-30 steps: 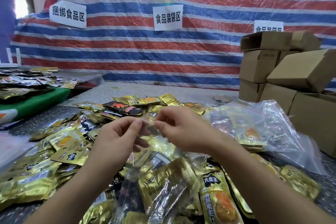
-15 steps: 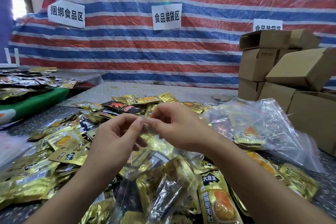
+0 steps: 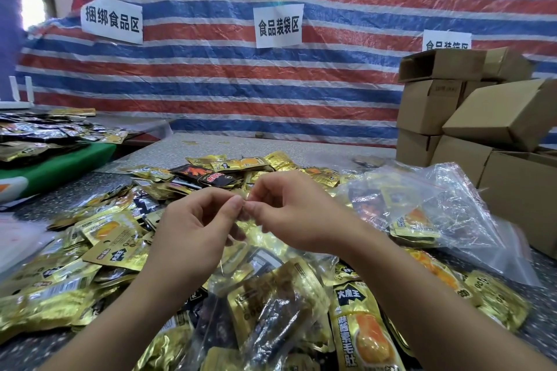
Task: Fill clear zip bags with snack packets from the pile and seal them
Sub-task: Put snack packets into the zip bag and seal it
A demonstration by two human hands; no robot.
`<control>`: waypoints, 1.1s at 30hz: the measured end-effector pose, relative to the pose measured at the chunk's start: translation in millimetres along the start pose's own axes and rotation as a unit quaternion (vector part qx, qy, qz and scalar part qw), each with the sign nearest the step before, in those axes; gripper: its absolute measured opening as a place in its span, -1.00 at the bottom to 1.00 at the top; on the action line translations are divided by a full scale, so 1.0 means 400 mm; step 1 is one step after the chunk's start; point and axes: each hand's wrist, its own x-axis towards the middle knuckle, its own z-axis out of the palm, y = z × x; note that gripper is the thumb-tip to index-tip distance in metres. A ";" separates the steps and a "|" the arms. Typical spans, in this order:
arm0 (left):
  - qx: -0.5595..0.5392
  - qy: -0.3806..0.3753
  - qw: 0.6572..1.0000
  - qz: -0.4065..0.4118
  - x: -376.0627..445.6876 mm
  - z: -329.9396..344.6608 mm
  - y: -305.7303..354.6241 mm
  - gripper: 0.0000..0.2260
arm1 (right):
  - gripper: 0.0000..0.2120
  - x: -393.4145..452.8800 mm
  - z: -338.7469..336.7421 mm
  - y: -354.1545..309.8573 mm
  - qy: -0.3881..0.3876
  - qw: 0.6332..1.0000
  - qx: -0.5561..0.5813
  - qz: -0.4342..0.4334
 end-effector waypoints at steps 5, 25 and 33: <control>0.025 0.006 1.000 0.016 -0.002 0.000 0.002 -0.86 | -0.86 -0.003 0.002 -0.006 0.007 1.000 0.000 -0.004; 0.015 -0.001 1.000 0.015 -0.001 -0.004 -0.001 -0.81 | -0.83 -0.003 0.000 -0.006 0.032 0.999 -0.039 -0.008; 0.027 0.000 0.999 0.016 -0.002 0.006 -0.009 -0.80 | -0.84 -0.002 0.015 -0.005 0.035 0.998 -0.055 -0.016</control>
